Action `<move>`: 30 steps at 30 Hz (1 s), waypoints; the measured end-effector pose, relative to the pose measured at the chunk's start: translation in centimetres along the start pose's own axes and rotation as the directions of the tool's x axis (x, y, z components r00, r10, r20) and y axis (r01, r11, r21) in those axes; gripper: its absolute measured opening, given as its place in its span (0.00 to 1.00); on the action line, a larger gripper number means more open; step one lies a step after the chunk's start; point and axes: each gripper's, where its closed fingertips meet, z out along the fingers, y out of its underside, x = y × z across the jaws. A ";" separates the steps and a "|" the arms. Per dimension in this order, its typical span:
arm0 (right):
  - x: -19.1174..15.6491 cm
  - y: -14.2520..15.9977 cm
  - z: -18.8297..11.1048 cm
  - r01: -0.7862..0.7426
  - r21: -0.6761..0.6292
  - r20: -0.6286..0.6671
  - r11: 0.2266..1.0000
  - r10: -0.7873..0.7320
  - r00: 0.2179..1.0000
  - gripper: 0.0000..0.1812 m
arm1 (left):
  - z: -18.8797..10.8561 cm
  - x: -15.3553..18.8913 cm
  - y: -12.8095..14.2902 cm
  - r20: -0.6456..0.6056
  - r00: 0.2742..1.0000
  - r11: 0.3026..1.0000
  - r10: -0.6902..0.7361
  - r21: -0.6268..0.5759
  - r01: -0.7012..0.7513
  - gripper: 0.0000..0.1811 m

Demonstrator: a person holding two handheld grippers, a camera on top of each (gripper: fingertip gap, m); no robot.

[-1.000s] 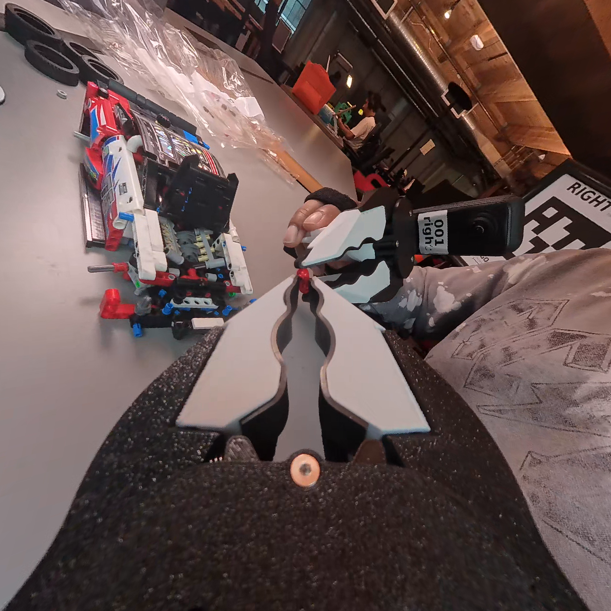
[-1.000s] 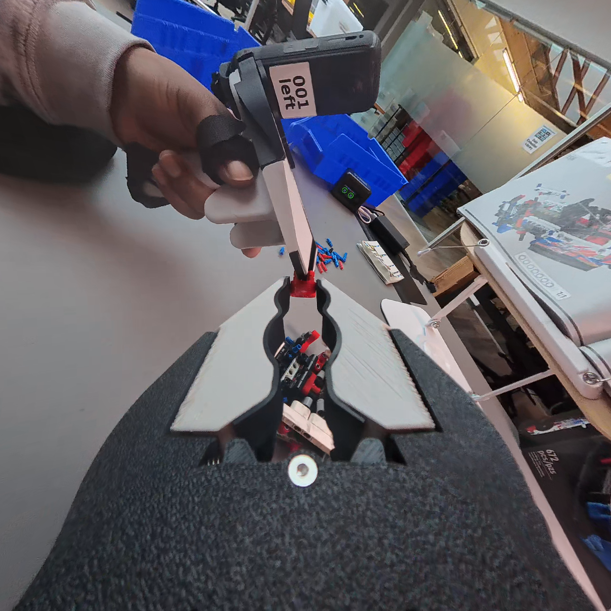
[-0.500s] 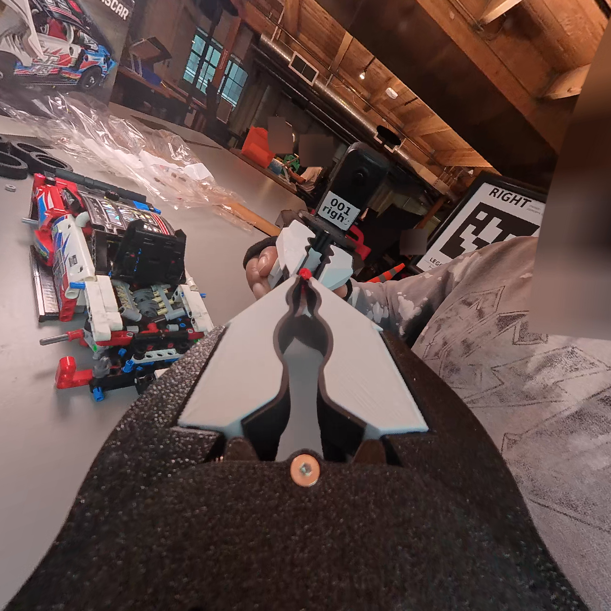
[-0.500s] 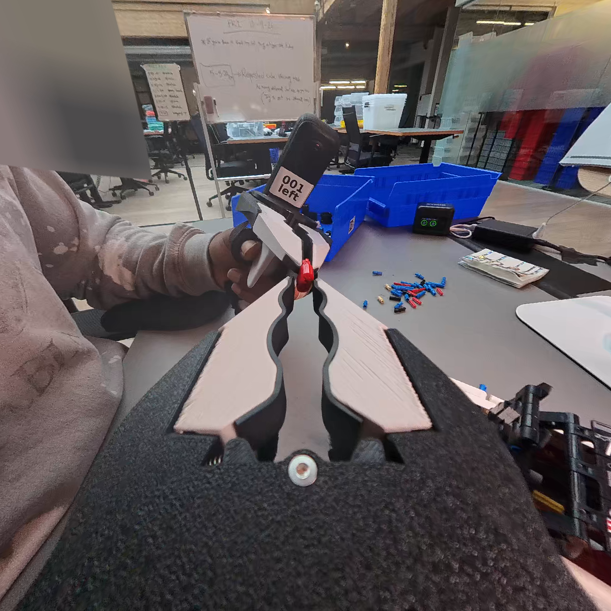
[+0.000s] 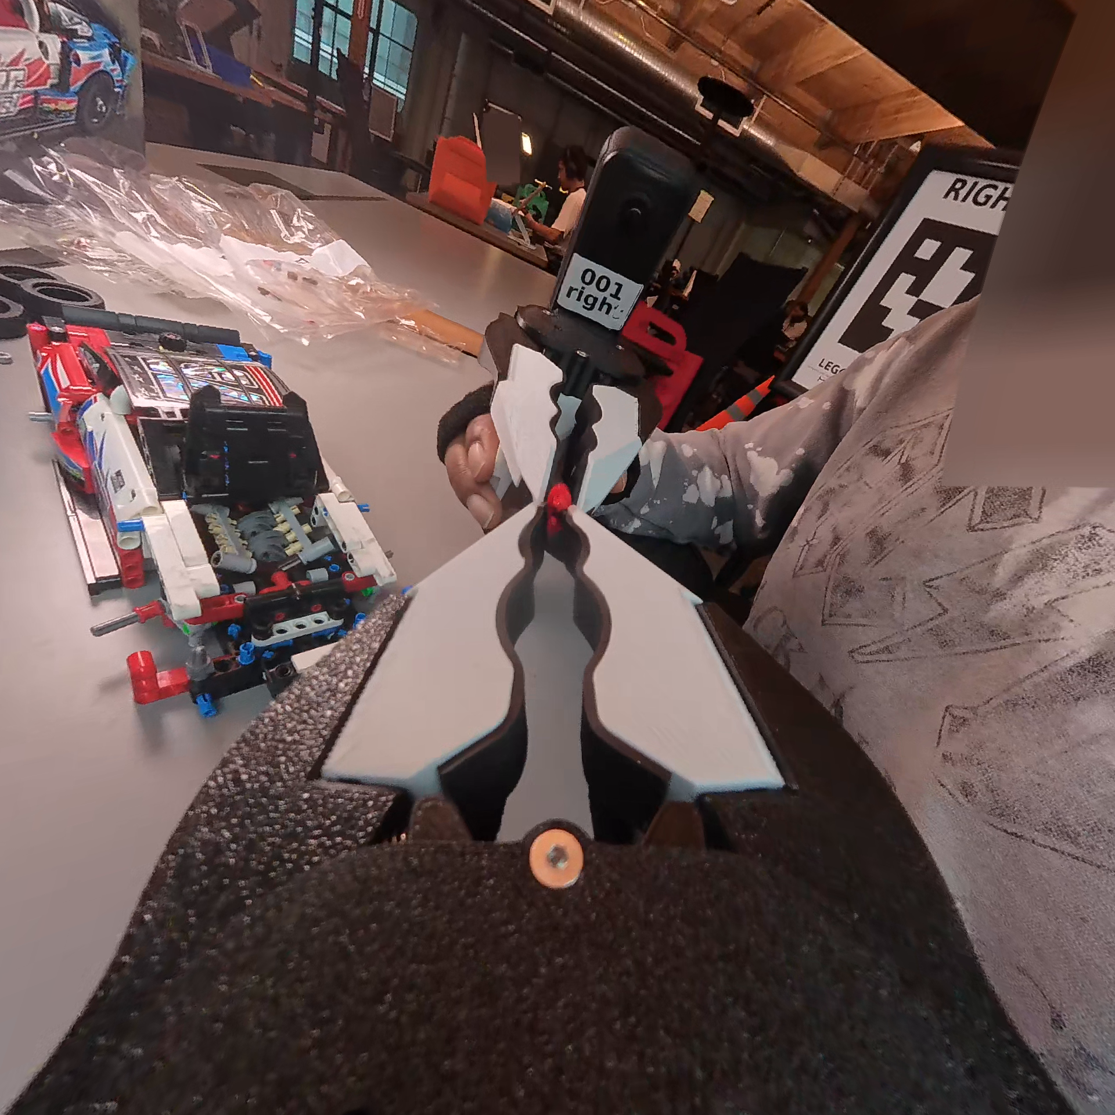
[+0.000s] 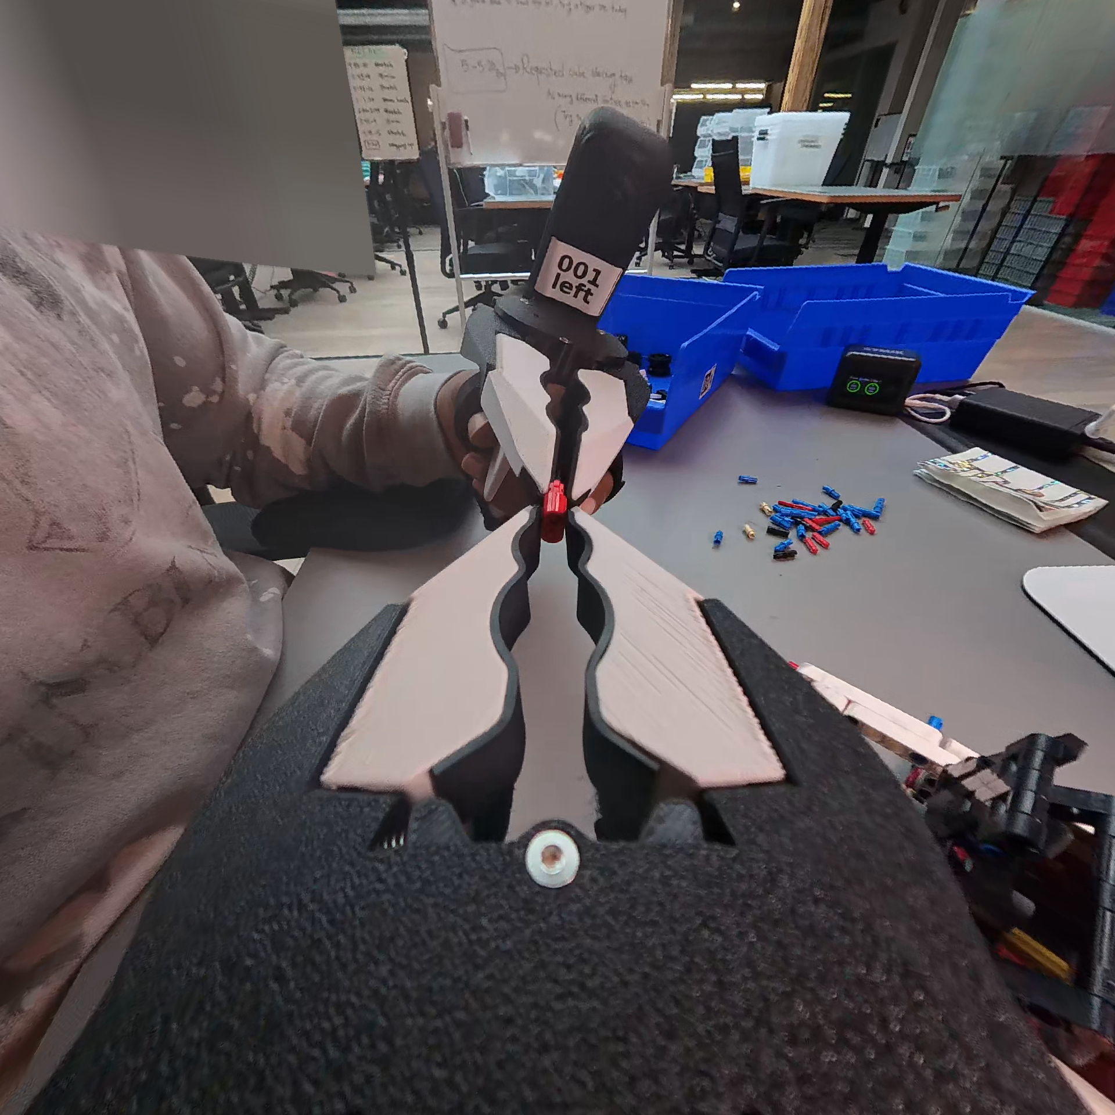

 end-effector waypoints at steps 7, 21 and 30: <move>-0.1 0.7 0.0 0.003 -0.035 0.007 0.999 -0.003 1.000 0.03 | -0.3 -0.1 0.0 -0.004 1.000 1.000 -0.003 0.005 0.003 0.04; -0.6 1.0 0.3 0.017 -0.047 0.033 0.999 -0.016 0.999 0.03 | 0.1 0.3 1.0 0.040 0.990 0.986 0.134 -0.105 -0.129 0.01; -0.6 -0.4 0.1 0.056 0.024 0.023 0.998 -0.057 0.998 0.03 | -0.2 0.7 -0.1 0.088 0.966 0.966 0.242 -0.110 -0.232 0.01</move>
